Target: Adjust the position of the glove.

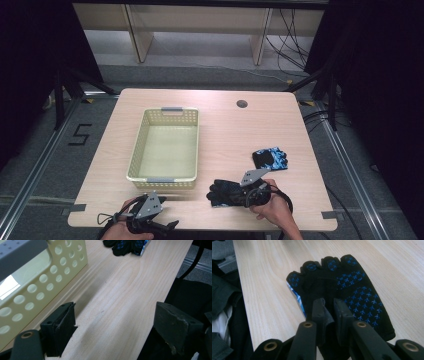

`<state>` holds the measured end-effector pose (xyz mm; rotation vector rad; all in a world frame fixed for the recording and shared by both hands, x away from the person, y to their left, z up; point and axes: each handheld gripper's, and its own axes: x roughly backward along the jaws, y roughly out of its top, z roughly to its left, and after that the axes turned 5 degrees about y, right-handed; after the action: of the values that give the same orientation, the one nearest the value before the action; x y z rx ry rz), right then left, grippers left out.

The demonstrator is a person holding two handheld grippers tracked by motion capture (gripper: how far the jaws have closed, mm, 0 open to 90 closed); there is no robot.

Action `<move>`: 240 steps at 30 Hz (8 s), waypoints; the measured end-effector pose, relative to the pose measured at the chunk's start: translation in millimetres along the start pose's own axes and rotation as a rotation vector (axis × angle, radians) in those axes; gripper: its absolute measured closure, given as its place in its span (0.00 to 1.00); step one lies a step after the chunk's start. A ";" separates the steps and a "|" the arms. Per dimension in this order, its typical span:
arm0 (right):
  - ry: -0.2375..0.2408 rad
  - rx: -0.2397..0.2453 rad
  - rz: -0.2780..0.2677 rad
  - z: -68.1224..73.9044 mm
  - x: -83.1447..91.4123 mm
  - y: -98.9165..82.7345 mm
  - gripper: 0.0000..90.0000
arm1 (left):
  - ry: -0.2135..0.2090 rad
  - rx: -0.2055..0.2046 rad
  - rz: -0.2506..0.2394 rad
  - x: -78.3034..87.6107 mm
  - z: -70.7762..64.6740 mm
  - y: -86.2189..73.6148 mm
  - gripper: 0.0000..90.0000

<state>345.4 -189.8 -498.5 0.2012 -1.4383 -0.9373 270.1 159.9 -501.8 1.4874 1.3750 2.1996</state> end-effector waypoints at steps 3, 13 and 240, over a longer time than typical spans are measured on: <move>-0.008 -0.033 -0.025 1.8 6.2 1.8 0.72 | 0.000 0.011 -0.006 0.4 -0.6 0.2 0.19; -0.229 -0.178 -0.240 -27.8 69.4 -11.4 0.83 | 0.000 -0.009 0.003 0.2 0.3 0.4 0.19; -0.161 -0.476 -0.251 -7.6 48.0 -39.6 0.56 | -0.061 -0.140 0.018 -93.1 -44.6 85.3 0.23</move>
<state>328.6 -249.4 -489.2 -0.0515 -1.3102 -1.5011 310.1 32.1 -503.2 1.5086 1.1687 2.1919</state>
